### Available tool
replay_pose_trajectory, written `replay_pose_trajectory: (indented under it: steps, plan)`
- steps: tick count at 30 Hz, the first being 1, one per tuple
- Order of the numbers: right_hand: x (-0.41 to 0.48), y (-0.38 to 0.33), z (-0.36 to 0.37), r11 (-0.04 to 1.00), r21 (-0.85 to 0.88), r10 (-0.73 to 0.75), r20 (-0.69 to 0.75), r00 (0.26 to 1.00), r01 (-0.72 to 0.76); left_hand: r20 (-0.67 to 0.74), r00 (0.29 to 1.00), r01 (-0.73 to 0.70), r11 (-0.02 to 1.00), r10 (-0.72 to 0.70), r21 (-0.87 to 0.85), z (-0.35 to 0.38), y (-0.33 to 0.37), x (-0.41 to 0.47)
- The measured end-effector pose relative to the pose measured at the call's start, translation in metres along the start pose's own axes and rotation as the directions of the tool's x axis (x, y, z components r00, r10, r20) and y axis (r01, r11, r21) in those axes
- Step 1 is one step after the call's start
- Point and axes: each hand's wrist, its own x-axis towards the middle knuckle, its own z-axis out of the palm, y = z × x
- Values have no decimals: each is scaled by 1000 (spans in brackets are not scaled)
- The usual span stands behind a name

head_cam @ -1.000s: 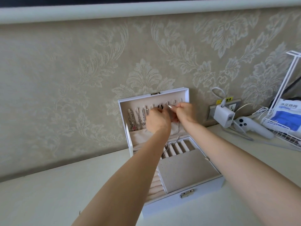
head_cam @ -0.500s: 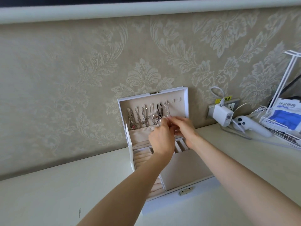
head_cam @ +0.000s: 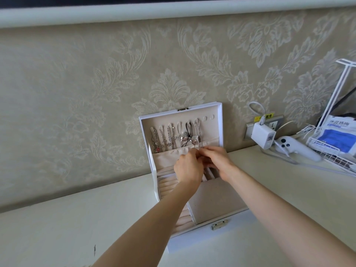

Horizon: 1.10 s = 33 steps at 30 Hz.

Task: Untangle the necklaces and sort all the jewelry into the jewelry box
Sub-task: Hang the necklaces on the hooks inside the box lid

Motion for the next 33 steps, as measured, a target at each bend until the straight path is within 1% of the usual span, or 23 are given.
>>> replay_pose_trajectory:
  steps: [2, 4, 6, 8, 10, 12, 15, 16, 18, 20, 22, 24, 28, 30, 31, 33]
  plan:
    - [1, 1, 1, 1000, -18, -6, 2, 1000, 6, 12, 1000, 12, 1000, -11, -14, -1, -1, 2]
    - [2, 2, 2, 1000, -15, -12, -28, 1000, 12, -6, 1000, 4, 1000, -4, 9, -2, -1, 2]
    - [3, 3, 1, 999, -21, -33, -85, 996, 32, -81, 996, -29, 999, 30, 17, -2, -1, -2]
    - [5, 6, -1, 997, -63, -48, -142, 989, 39, -177, 980, -100, 994, 92, -38, -1, -2, -5]
    - [6, 8, -2, 991, -128, -48, -182, 982, 25, -218, 959, -191, 981, 181, -29, 2, -3, -4]
    - [7, 10, -1, 972, -231, -82, -212, 974, 31, -212, 939, -274, 962, 270, 13, 6, -3, -2]
    - [2, 11, 1, 879, -474, -167, -208, 964, 50, -190, 911, -367, 930, 365, 26, 6, -3, -4]
    - [0, 12, 1, 850, -524, -191, -207, 960, 56, -183, 901, -390, 919, 393, 56, 7, -4, -4]
    - [-4, 16, -2, 829, -551, -254, -220, 942, 95, -159, 893, -399, 904, 422, 155, 10, -8, 0]
    - [-5, 19, -6, 843, -516, -311, -245, 918, 148, -144, 895, -375, 887, 422, 269, 11, -11, 3]
    - [-7, 19, -9, 905, -382, -309, -282, 908, 189, -124, 895, -367, 866, 428, 340, 12, -12, 4]
    - [-8, 14, -10, 944, -232, -301, -324, 897, 233, -103, 901, -358, 855, 422, 375, 13, -12, 1]
    - [-9, 5, -13, 967, -38, -252, -319, 914, 254, -100, 918, -322, 870, 383, 374, 16, -10, -4]
    - [-8, 4, -15, 955, 48, -261, -324, 909, 291, -109, 927, -294, 877, 358, 381, 18, -9, -5]
    - [-7, 4, -16, 945, 77, -275, -339, 900, 318, -117, 931, -280, 883, 345, 376, 19, -9, -5]
    - [-4, 2, -17, 929, 66, -319, -355, 879, 363, -124, 936, -266, 895, 328, 357, 20, -9, -7]
